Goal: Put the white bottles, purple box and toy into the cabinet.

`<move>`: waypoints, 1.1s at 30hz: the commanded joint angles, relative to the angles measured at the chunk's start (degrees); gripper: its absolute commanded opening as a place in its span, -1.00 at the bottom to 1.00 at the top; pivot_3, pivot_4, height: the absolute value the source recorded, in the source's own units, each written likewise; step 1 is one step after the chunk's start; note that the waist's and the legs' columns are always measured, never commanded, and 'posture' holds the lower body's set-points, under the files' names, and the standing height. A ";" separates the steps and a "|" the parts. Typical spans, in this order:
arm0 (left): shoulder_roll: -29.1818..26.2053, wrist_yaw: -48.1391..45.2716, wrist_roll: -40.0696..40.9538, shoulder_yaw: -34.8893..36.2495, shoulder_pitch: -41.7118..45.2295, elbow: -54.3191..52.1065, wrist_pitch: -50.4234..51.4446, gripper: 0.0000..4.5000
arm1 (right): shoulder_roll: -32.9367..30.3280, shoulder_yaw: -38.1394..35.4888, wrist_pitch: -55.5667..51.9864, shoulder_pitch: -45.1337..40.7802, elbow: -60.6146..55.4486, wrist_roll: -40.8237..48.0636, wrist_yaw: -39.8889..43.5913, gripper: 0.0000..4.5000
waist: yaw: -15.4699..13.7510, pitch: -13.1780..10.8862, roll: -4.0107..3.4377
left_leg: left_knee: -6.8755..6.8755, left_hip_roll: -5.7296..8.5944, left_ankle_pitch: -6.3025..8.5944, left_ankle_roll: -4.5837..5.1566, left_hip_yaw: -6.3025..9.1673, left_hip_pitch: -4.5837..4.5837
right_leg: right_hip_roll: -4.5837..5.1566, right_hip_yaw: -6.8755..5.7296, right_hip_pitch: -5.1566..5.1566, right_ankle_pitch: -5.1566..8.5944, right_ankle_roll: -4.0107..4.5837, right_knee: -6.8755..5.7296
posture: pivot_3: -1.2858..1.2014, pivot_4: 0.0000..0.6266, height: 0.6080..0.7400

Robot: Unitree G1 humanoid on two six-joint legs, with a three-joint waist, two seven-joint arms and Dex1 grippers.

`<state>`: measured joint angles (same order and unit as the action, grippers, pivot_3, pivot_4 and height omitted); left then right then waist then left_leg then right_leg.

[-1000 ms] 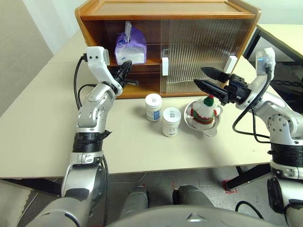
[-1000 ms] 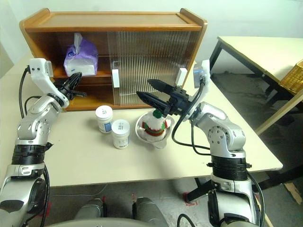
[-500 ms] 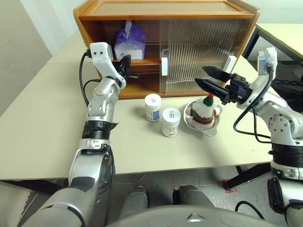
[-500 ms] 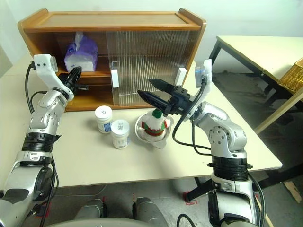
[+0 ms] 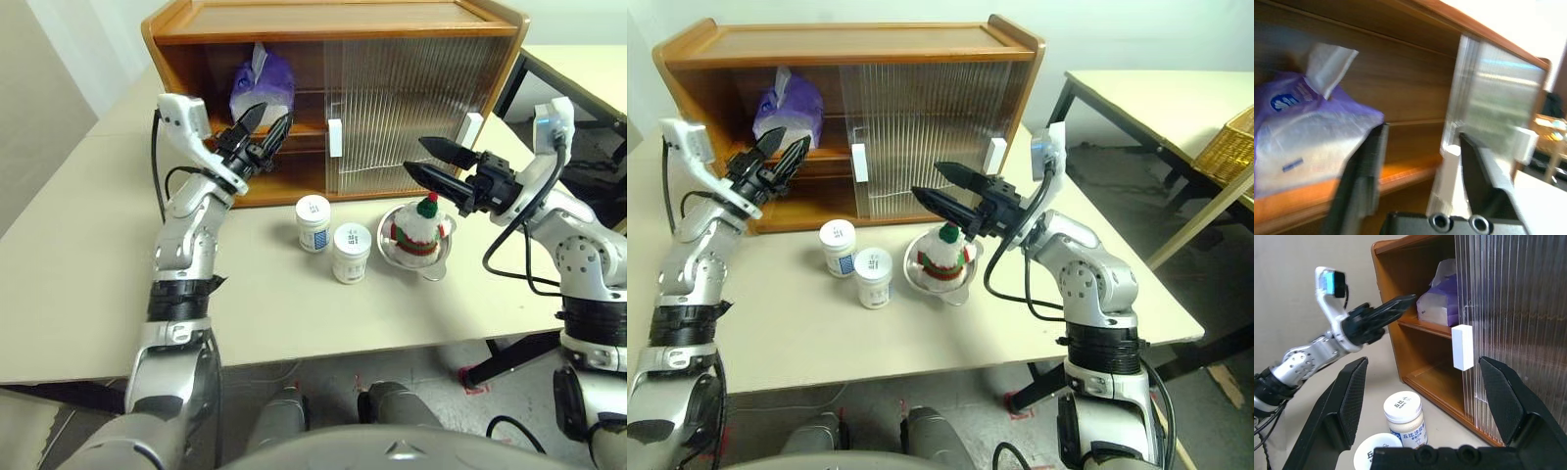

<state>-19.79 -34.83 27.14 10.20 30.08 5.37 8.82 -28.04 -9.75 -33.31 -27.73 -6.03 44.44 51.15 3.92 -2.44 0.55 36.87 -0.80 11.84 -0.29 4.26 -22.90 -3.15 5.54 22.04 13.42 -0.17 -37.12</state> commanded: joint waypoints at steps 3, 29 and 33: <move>-4.57 -10.94 3.49 0.12 -8.71 -4.50 0.07 0.97 | 0.09 0.54 -0.10 -0.85 0.55 -0.20 0.49 1.00 | -0.02 0.02 -0.03 | -0.01 -0.08 0.01 -0.01 0.13 0.02 | 0.03 0.05 0.03 -0.02 0.03 -0.01 | -0.06 -0.89 1.00; -4.82 -24.24 -6.63 -4.24 -19.50 15.78 -18.37 0.97 | -0.97 0.02 -0.56 -1.15 0.21 -0.04 1.07 1.00 | 0.12 0.26 -0.39 | -0.12 -1.16 0.07 -0.08 0.15 -0.55 | 0.05 0.14 0.88 -0.39 0.86 -0.08 | -0.08 -0.89 1.00; -4.04 -23.76 -7.62 -4.64 -17.69 19.03 -20.29 0.97 | -1.00 -0.07 -0.68 -0.98 -0.02 0.06 0.91 1.00 | 0.34 0.26 -0.39 | -0.12 -1.16 0.06 -0.05 0.13 -0.55 | 0.04 0.14 0.87 -0.39 0.81 -0.07 | -0.08 -0.89 1.00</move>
<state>-23.84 -58.81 20.42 5.84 12.07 22.80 -10.34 -28.53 -9.76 -33.51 -28.59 -5.32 44.41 52.16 4.26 -2.18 0.17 36.74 -1.95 11.90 -0.33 4.39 -23.45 -3.12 5.68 22.91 13.04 0.62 -37.19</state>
